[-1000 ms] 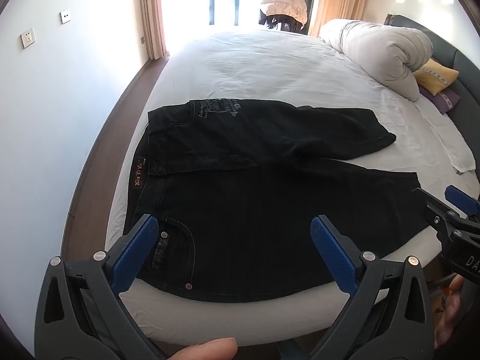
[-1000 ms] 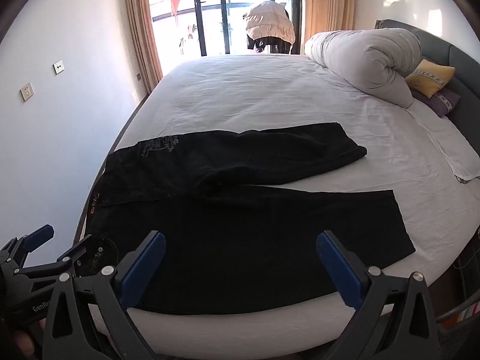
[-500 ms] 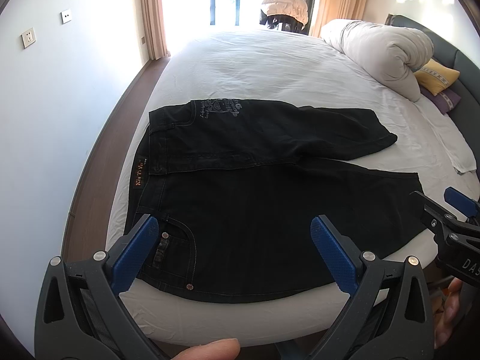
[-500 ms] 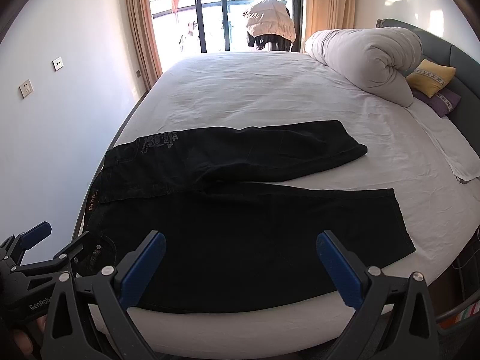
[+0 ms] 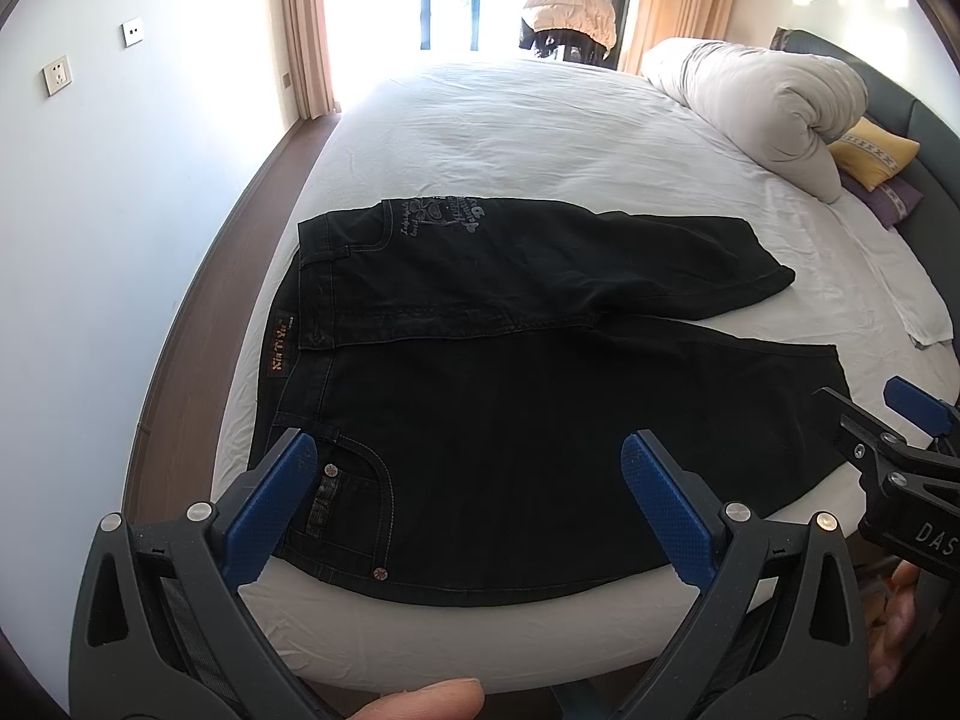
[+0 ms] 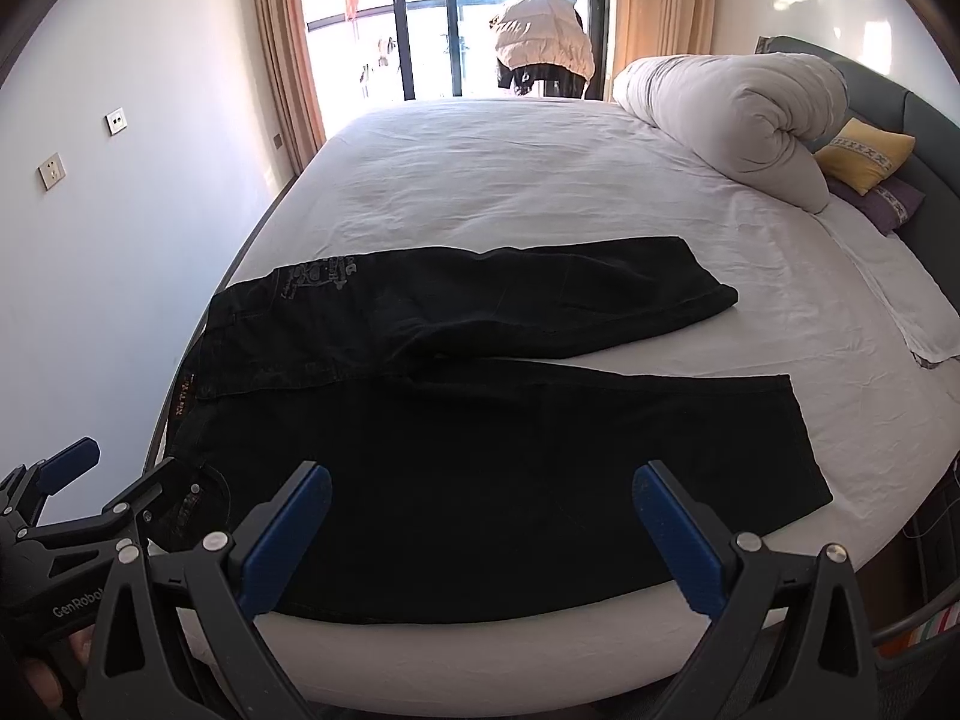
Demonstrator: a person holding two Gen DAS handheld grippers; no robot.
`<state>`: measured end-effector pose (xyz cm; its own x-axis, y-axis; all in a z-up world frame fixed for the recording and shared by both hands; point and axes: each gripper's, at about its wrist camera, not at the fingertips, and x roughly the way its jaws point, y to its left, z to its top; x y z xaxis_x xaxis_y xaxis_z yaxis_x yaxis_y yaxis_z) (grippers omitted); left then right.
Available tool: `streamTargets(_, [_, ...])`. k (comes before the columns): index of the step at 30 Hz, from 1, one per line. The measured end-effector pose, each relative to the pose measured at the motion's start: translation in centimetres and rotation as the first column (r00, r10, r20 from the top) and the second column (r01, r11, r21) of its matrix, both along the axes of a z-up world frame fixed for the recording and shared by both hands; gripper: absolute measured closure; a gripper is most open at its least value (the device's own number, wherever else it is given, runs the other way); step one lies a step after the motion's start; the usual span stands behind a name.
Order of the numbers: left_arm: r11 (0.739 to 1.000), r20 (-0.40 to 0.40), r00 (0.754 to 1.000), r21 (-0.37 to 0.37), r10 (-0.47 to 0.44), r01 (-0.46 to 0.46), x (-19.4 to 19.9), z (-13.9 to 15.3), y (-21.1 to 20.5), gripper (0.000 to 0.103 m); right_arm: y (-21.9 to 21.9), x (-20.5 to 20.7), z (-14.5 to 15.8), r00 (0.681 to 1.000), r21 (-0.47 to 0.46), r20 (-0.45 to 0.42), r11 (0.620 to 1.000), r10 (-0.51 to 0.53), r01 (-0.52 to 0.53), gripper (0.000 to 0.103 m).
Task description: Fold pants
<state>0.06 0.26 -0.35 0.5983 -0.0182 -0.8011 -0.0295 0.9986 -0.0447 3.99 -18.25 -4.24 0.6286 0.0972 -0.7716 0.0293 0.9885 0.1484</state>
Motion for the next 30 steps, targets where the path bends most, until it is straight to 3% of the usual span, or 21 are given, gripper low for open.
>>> streamTargets(30, [1.000, -0.004, 1.000, 0.000, 0.000, 0.000, -0.19, -0.23, 0.08, 0.000, 0.34, -0.10, -0.31, 1.000, -0.005, -0.018, 1.000, 0.007, -0.007, 0.000])
